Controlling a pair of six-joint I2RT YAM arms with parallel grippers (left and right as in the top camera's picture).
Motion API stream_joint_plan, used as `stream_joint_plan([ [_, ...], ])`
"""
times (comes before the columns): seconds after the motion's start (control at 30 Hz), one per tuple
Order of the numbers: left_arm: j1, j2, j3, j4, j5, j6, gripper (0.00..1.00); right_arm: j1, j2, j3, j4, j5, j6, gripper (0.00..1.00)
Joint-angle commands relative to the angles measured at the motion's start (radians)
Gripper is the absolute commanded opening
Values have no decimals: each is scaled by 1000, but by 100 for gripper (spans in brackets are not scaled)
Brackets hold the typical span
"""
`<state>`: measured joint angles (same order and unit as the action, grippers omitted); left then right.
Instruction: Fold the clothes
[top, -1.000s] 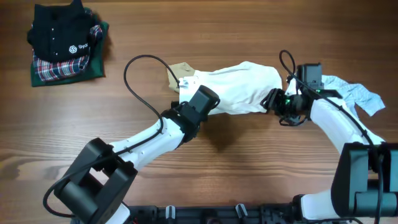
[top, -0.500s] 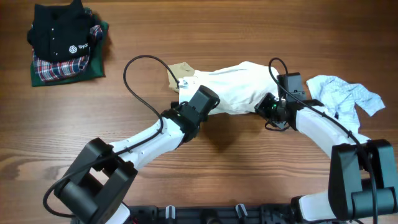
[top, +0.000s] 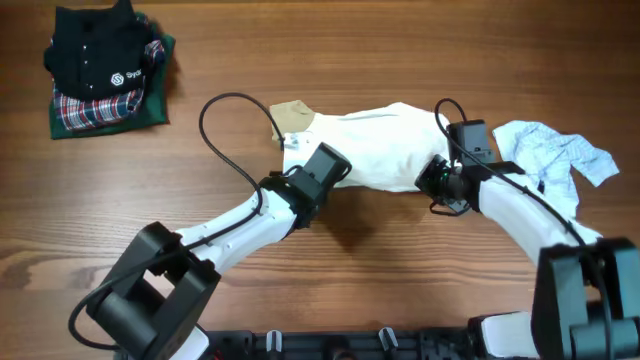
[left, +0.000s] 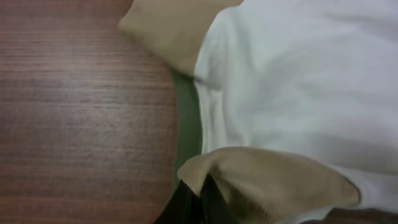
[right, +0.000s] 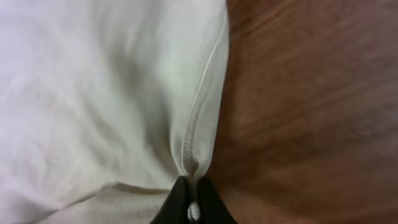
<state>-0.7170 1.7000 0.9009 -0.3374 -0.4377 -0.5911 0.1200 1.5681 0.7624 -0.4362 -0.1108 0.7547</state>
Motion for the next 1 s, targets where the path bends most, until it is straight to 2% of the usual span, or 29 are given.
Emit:
stream_joint_plan([
  [0.0,-7,-64,8,-51,-24,-27,4,4,-121,-3,-60,6,-14,4],
  [0.13,-26,-88,8,-71,-32,-27,4,4,-176,-3,-67,7,-38,4],
  [0.33,-19,-79,8,-20,-74,-26,4,4,-87,-3,101,16,-105,4],
  [0.57,69,-23,8,67,-88,-16,4,4,-1,-3,292,22,-124,4],
  [0.73,75,10,8,141,-76,-16,4,4,-1,-3,312,41,-129,4],
  [0.77,75,13,8,140,-76,-16,4,4,-1,-3,312,41,-128,10],
  [0.8,75,15,8,139,-76,-16,6,4,-1,-3,312,41,-128,29],
  [0.83,75,15,8,135,-76,-16,21,4,-1,-3,312,40,-128,57],
  [0.93,75,15,8,137,-77,16,60,3,-1,5,307,40,-151,88],
  [0.97,75,15,8,142,-77,43,67,3,-3,12,300,40,-154,89],
])
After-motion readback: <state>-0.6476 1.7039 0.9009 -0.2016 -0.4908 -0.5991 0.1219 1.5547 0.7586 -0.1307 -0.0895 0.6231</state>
